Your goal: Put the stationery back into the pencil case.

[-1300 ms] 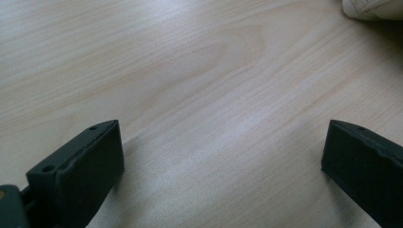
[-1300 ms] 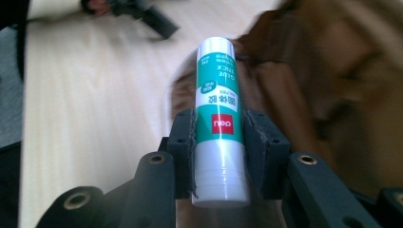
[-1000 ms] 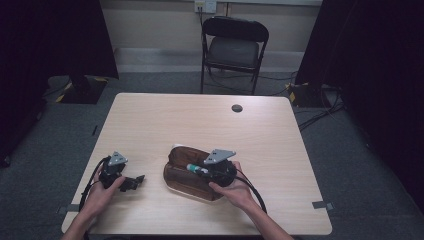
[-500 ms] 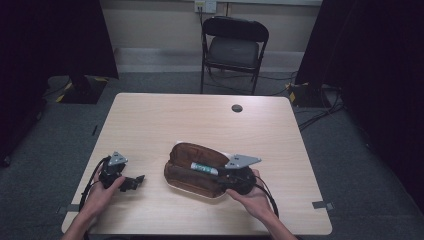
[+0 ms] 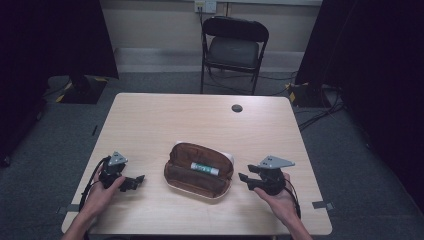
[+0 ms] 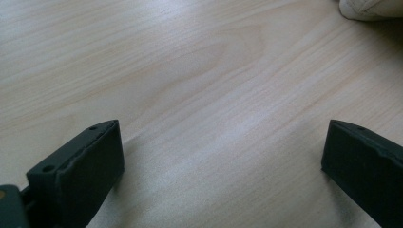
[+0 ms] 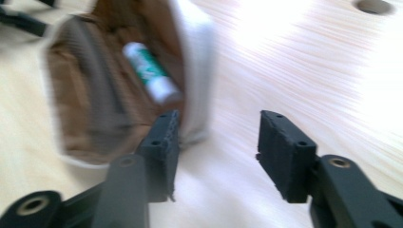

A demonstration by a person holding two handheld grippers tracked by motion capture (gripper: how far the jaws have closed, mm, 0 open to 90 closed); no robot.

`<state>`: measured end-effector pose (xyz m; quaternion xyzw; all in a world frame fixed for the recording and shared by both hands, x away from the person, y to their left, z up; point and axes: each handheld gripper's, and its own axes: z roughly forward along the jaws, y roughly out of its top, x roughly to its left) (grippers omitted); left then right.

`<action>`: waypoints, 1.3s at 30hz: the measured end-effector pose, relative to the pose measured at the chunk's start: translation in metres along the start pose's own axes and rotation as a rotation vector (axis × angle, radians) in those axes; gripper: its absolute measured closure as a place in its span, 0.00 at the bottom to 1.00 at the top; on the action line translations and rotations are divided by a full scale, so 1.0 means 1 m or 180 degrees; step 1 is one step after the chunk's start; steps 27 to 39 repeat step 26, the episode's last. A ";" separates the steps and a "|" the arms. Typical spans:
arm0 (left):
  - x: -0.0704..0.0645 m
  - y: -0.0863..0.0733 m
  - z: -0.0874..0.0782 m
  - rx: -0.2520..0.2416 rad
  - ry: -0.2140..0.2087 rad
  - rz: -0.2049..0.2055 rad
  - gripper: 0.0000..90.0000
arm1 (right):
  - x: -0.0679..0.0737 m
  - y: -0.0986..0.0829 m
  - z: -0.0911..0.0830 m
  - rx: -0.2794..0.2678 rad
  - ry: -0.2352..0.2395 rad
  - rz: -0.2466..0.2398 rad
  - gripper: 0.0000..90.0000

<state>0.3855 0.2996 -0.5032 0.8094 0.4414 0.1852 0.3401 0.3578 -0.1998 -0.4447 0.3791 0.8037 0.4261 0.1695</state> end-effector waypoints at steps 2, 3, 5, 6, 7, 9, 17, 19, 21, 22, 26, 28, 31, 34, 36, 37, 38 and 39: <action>0.000 0.000 0.000 0.0001 0.0000 0.0004 0.00 | -0.010 -0.004 0.002 0.0028 -0.0107 0.0054 0.50; 0.000 0.000 0.000 -0.0001 -0.0002 0.0001 0.00 | -0.017 -0.007 0.004 0.0046 -0.0185 0.0098 0.47; 0.000 0.000 0.000 0.0001 -0.0003 0.0003 0.00 | -0.027 -0.011 0.007 0.0080 -0.0334 0.0159 0.44; 0.000 0.000 0.000 0.0001 -0.0003 0.0001 0.00 | -0.033 -0.014 0.009 0.0104 -0.0427 0.0220 0.42; 0.000 0.000 0.000 0.0001 -0.0002 0.0001 0.00 | -0.039 -0.017 0.011 0.0145 -0.0497 0.0279 0.41; 0.000 0.000 0.000 0.0000 -0.0002 0.0001 0.00 | -0.049 -0.022 0.013 0.0213 -0.0652 0.0349 0.40; 0.000 0.000 0.000 -0.0001 -0.0002 0.0001 0.00 | -0.079 -0.040 0.019 0.0523 -0.0950 0.0580 0.28; 0.000 0.000 0.000 0.0000 -0.0003 -0.0001 0.00 | -0.082 -0.044 0.019 0.0459 -0.0978 0.0578 0.25; 0.000 0.000 0.000 0.0000 0.0007 0.0008 0.00 | -0.082 -0.046 0.018 0.0402 -0.0997 0.0579 0.24; 0.000 0.000 0.000 0.0001 0.0008 0.0011 0.00 | -0.083 -0.048 0.019 0.0370 -0.1015 0.0565 0.21; 0.000 0.000 0.000 0.0000 0.0008 0.0011 0.00 | -0.083 -0.049 0.019 0.0342 -0.1061 0.0579 0.20; 0.000 0.000 0.000 0.0000 0.0008 0.0011 0.00 | -0.083 -0.049 0.019 0.0342 -0.1061 0.0579 0.20; 0.000 0.000 0.000 0.0000 0.0008 0.0011 0.00 | -0.083 -0.049 0.019 0.0342 -0.1061 0.0579 0.20; 0.000 0.000 0.000 0.0000 0.0008 0.0011 0.00 | -0.083 -0.049 0.019 0.0342 -0.1061 0.0579 0.20; 0.000 0.000 0.000 0.0000 0.0008 0.0011 0.00 | -0.083 -0.049 0.019 0.0342 -0.1061 0.0579 0.20; 0.000 0.000 0.000 0.0000 0.0008 0.0011 0.00 | -0.083 -0.049 0.019 0.0342 -0.1061 0.0579 0.20; 0.000 0.000 0.000 0.0000 0.0008 0.0011 0.00 | -0.083 -0.049 0.019 0.0342 -0.1061 0.0579 0.20; 0.000 0.000 0.000 0.0000 0.0008 0.0011 0.00 | -0.083 -0.049 0.019 0.0342 -0.1061 0.0579 0.20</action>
